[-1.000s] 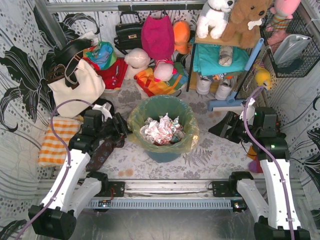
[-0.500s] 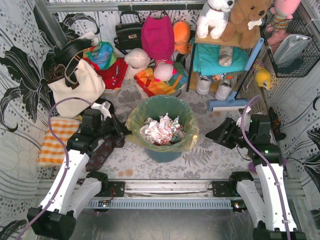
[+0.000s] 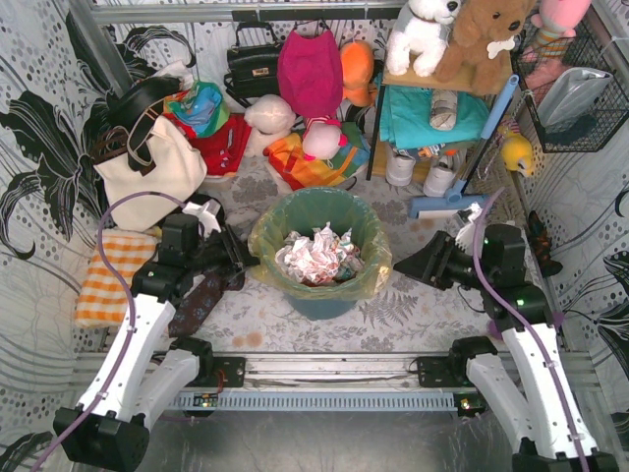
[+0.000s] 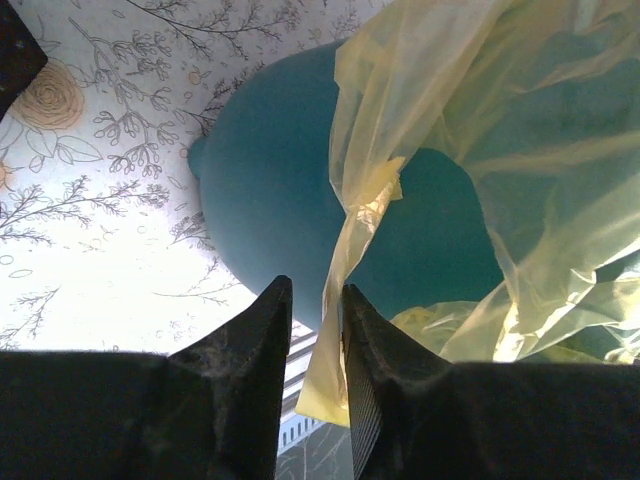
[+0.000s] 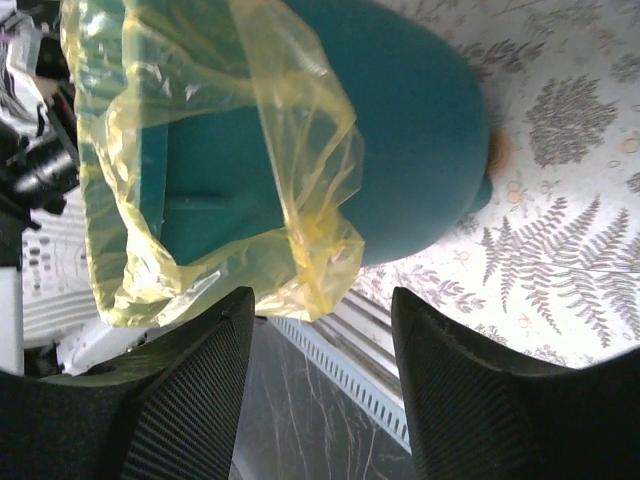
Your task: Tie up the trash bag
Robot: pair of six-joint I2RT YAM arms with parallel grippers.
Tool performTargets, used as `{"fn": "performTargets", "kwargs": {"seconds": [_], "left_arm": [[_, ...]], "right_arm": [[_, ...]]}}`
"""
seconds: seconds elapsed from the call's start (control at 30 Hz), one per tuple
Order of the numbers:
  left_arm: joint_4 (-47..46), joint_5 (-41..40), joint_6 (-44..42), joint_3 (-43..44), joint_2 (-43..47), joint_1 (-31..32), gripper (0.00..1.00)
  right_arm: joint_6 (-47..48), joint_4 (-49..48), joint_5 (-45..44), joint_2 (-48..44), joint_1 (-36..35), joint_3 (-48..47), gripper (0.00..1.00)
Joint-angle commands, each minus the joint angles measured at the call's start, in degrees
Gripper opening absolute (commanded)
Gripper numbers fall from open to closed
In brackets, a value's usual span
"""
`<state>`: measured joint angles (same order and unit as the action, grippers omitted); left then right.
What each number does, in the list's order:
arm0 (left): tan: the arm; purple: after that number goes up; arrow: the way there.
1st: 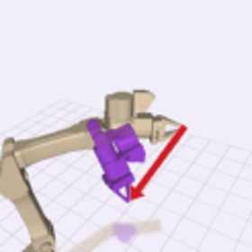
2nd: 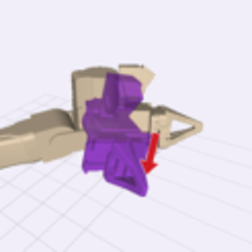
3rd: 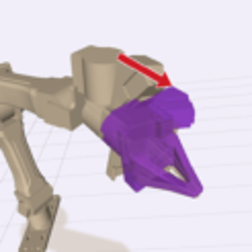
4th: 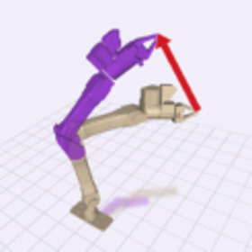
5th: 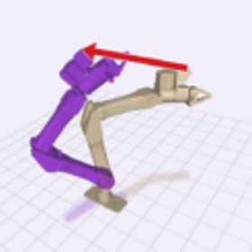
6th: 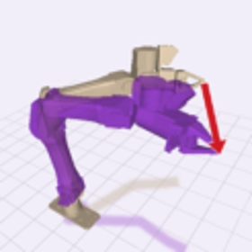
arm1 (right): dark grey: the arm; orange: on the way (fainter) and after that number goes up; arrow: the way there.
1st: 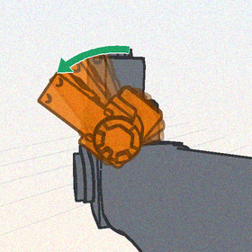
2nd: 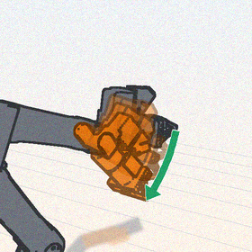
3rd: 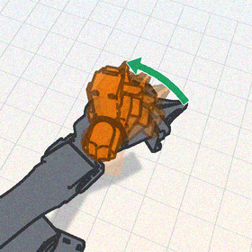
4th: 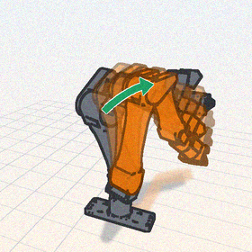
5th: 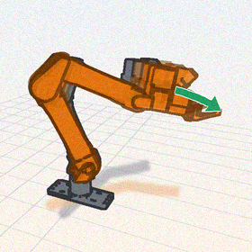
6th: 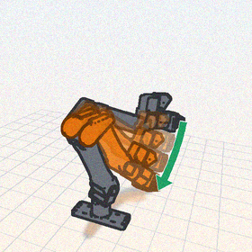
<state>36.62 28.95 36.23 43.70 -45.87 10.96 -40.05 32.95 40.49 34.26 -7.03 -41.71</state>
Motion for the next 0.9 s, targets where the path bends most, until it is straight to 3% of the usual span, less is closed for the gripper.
{"fn": "performTargets", "kwargs": {"seconds": [0.0, 0.17, 0.4, 0.7, 0.87], "left_arm": [[-2.60, 3.55, -0.19, 1.18, 0.14, 0.37, 0.37], [-1.83, 3.50, -0.64, 1.96, 0.33, 0.37, 0.41], [-0.15, 2.35, -1.35, 2.54, 0.71, 0.29, 0.41], [-0.06, 1.96, -1.16, 2.30, 1.18, 0.29, 0.40], [-0.14, 1.79, -1.07, 2.16, 1.18, 0.36, 0.40]], "right_arm": [[-1.69, -3.55, -4.62, 2.17, -7.00, 0.22, 0.57], [-1.68, -5.69, -11.37, 6.37, -14.78, -0.62, 0.52], [-0.17, -7.20, -15.34, 9.84, -15.47, -2.75, 0.41], [-1.91, -14.40, -13.68, 12.88, -15.47, -3.36, 0.41], [-3.04, -16.31, -11.68, 13.06, -15.47, -3.48, 0.48]]}}
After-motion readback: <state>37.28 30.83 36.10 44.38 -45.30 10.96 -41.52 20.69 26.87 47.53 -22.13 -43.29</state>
